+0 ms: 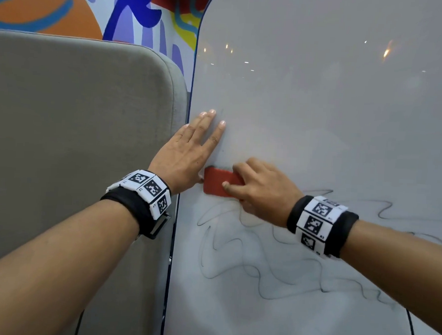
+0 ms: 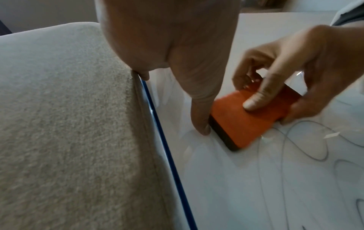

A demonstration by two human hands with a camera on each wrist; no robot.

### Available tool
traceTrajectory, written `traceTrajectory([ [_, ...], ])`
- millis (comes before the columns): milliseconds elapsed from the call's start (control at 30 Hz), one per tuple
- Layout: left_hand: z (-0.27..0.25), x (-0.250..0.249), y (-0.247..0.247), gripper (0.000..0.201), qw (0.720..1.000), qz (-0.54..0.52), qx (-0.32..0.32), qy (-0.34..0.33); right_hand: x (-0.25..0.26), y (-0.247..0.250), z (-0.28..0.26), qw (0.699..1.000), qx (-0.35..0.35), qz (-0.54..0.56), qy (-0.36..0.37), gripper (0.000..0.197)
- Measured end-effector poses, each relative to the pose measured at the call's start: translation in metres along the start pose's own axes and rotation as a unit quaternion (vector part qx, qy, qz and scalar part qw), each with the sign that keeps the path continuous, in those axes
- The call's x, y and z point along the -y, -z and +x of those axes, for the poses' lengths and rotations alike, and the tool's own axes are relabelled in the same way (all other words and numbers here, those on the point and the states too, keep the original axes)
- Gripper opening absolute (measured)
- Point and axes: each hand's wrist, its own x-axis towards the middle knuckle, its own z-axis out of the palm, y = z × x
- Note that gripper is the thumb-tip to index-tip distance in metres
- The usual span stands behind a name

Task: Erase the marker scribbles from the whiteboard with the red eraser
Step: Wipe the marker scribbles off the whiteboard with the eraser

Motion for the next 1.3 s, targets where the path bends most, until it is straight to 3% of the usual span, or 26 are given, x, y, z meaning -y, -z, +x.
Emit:
traceTrajectory([
  [167, 0.000, -0.003, -0.002, 0.134, 1.000, 0.016, 0.007, 0.001, -0.007, 0.003, -0.004, 0.999, 0.027, 0.000, 0.038, 0.028],
  [333, 0.001, -0.005, -0.001, 0.139, 1.000, 0.025, 0.010, 0.009, -0.035, 0.027, -0.008, 0.999, 0.005, -0.025, -0.039, 0.036],
  [533, 0.000, -0.007, 0.001, 0.137, 0.999, 0.031, 0.010, 0.014, -0.004, 0.000, -0.039, 0.994, 0.066, -0.012, 0.081, 0.015],
  [733, 0.001, -0.022, 0.006, 0.137, 1.000, 0.004, 0.018, -0.013, -0.040, 0.025, -0.025, 1.000, 0.015, -0.016, 0.000, 0.037],
  [900, 0.000, -0.049, 0.012, 0.139, 0.998, -0.024, 0.025, -0.051, -0.032, 0.027, -0.033, 0.996, 0.085, 0.004, 0.039, 0.031],
  [967, -0.001, -0.065, 0.010, 0.132, 0.998, -0.036, -0.001, -0.053, -0.037, 0.031, -0.033, 0.996, 0.083, -0.004, 0.009, 0.044],
  [1100, -0.002, -0.088, 0.002, 0.096, 0.990, -0.096, -0.085, -0.050, -0.045, 0.041, -0.042, 0.999, 0.044, 0.005, -0.022, 0.060],
  [1233, -0.003, -0.088, 0.001, 0.094, 0.989, -0.093, -0.108, -0.051, -0.081, 0.070, -0.060, 0.996, -0.056, 0.003, -0.072, 0.039],
  [1300, -0.005, -0.088, 0.002, 0.090, 0.988, -0.091, -0.119, -0.026, -0.102, 0.080, -0.074, 0.991, -0.073, -0.037, -0.105, 0.035],
])
